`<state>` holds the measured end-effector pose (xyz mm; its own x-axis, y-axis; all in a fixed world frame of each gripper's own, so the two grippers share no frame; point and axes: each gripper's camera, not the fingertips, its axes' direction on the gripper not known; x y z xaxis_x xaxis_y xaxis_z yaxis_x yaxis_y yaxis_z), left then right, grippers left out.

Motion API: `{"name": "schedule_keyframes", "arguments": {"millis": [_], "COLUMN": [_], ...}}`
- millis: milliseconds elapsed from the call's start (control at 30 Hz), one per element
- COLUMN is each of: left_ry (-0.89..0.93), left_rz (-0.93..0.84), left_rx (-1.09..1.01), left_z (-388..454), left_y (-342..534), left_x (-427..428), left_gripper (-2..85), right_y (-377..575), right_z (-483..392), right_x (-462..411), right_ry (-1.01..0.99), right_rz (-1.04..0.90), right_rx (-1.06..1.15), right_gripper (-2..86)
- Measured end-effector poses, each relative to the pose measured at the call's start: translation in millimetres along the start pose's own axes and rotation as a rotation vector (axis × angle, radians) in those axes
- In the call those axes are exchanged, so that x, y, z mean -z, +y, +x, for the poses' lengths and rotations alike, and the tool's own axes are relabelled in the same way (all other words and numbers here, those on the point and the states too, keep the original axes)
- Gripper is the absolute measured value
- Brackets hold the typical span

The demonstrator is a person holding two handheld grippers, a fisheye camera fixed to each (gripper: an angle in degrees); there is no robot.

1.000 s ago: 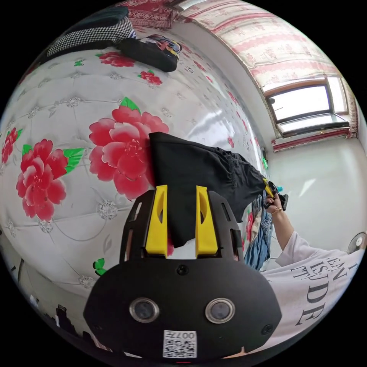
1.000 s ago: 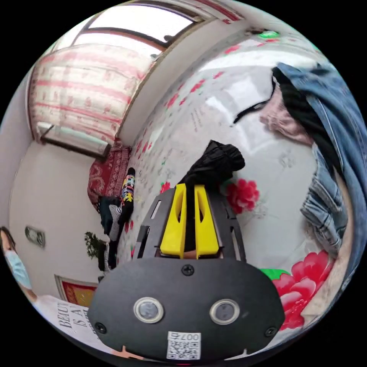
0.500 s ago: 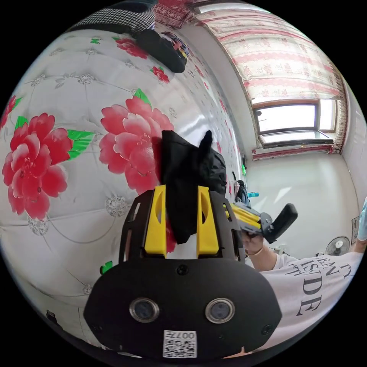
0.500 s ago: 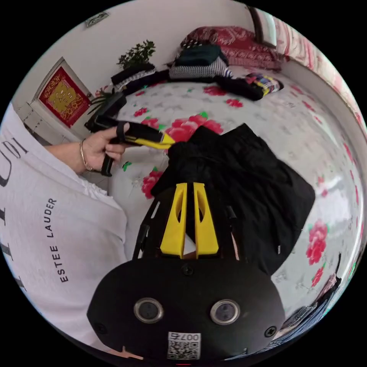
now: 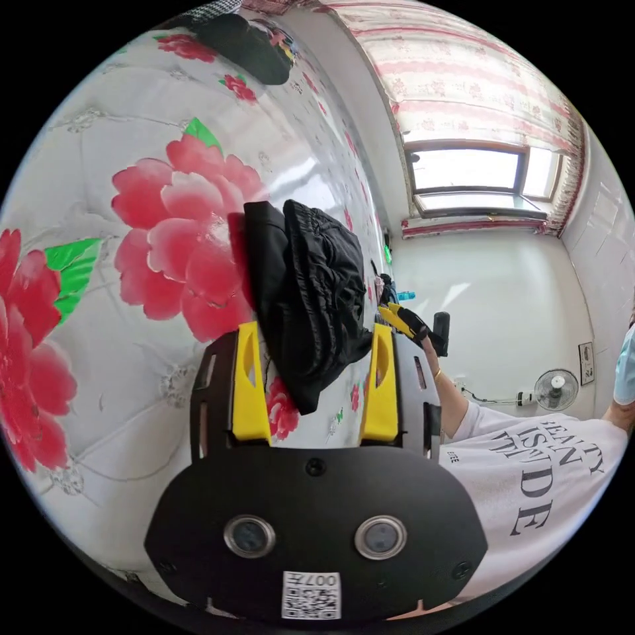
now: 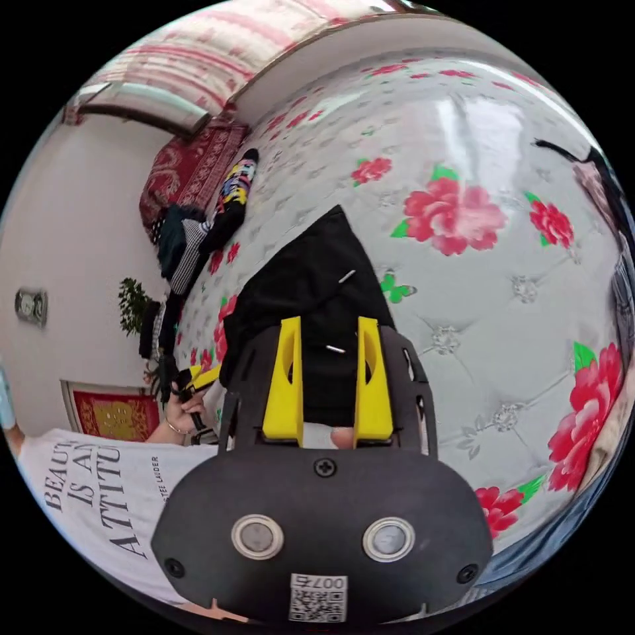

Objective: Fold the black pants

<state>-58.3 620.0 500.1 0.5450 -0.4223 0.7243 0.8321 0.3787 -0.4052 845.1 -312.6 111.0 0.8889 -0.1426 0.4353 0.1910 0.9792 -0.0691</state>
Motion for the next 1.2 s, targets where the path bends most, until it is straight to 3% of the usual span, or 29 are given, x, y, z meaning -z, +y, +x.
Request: {"name": "schedule_keyframes", "arguments": {"millis": [267, 433, 500, 733, 1200], "left_ry": [-0.059, -0.044, -0.021, -0.089, -0.138], "left_rz": [-0.212, -0.258, -0.232, -0.123, 0.027], "left_rx": [-0.121, -0.036, -0.009, -0.055, 0.02], "left_z": [15.8, -1.0, 0.6, 39.5, 86.8], "left_y": [-49.9, -67.4, -66.4, -25.6, 138.5], "left_x": [-23.2, -48.1, -46.1, 5.3, 114.4], "left_gripper": [22.8, 9.1, 7.8, 6.6, 6.3], "right_y": [-25.7, -32.0, -35.5, -16.7, 47.1], "right_z": [57.0, 62.4, 59.9, -5.5, -166.7], "right_x": [-37.5, -47.4, -56.6, -30.2, -27.9], "right_ry": [-0.08, -0.136, -0.24, -0.322, -0.334], "right_rz": [-0.093, -0.074, -0.158, -0.027, -0.267], "right_rx": [-0.102, -0.091, -0.082, 0.054, 0.384], "right_gripper": [10.0, 4.7, 1.9, -0.1, -0.2]}}
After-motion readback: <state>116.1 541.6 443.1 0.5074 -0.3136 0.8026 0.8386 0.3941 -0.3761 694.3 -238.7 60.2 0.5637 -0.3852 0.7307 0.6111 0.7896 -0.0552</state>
